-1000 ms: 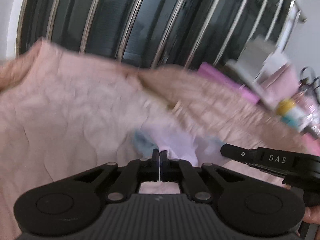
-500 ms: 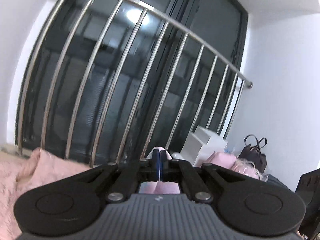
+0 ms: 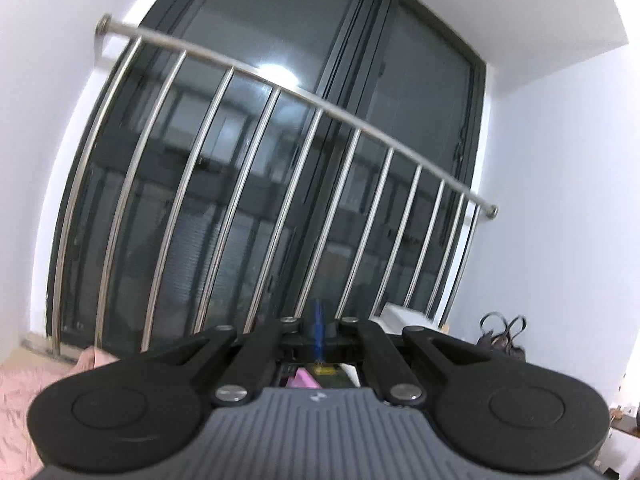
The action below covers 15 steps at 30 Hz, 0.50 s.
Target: Fold clothes
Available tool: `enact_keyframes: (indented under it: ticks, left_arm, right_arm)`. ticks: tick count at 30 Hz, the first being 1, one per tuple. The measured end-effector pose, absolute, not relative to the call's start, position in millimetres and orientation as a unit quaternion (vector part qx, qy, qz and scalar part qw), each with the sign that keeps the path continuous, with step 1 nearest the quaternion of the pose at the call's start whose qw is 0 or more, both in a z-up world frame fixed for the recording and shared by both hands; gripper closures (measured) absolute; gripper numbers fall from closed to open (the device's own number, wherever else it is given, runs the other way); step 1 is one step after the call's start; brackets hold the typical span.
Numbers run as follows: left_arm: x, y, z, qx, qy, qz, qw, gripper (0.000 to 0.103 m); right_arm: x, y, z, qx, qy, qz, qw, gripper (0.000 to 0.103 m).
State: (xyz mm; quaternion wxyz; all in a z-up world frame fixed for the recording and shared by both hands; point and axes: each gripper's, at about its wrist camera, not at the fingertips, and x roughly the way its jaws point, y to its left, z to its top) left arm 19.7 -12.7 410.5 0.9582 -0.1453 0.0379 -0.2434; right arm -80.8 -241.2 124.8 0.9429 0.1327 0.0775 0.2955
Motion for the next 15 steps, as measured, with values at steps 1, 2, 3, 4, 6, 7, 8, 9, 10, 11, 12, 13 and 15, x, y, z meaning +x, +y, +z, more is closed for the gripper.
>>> enact_keyframes:
  ticks: [1,2,3,4,6,7,8,9,10,11,12,13,15]
  left_arm:
    - [16,-14,417,-0.140,0.032,-0.245,0.959,0.103]
    - [14,-17,421,-0.130,0.028,-0.243,0.961,0.103]
    - [12,-20,423,-0.121,0.028,-0.240,0.963,0.103]
    - [15,-22,419,-0.116,0.041,-0.238,0.963,0.103]
    - [22,-23,401,-0.109,0.077,-0.239,0.962,0.103]
    - [26,-23,388,-0.104,0.098,-0.238,0.961,0.102]
    - [26,-23,370,-0.092,0.112,-0.230,0.962,0.098]
    - [26,-23,351,-0.080,0.128,-0.220,0.964,0.091]
    - [26,-21,326,-0.068,0.147,-0.209,0.964,0.084]
    - [26,-20,300,-0.058,0.168,-0.198,0.964,0.068]
    - [25,-16,271,-0.057,0.194,-0.193,0.960,0.061]
    - [24,-13,243,-0.056,0.219,-0.187,0.956,0.061]
    - [13,-9,195,-0.052,0.266,-0.174,0.947,0.061]
  right_arm:
    - [-83,-234,113,0.121,0.083,0.292,0.945,0.021]
    - [-85,-228,102,0.109,0.089,0.288,0.947,0.021]
    - [-79,-222,93,0.100,0.110,0.276,0.950,0.021]
    - [-72,-217,85,0.091,0.135,0.261,0.952,0.021]
    - [-51,-212,76,0.081,0.183,0.234,0.951,0.022]
    - [-45,-211,72,0.080,0.197,0.231,0.950,0.022]
    - [-44,-212,67,0.082,0.211,0.234,0.946,0.022]
    - [-44,-213,62,0.083,0.225,0.238,0.941,0.022]
    - [-44,-214,58,0.085,0.240,0.242,0.936,0.022]
    - [-41,-217,57,0.080,0.254,0.243,0.933,0.022]
    - [-39,-220,58,0.074,0.267,0.243,0.930,0.022]
    - [-39,-220,56,0.069,0.274,0.248,0.927,0.022]
    - [-38,-222,39,0.052,0.283,0.261,0.921,0.022]
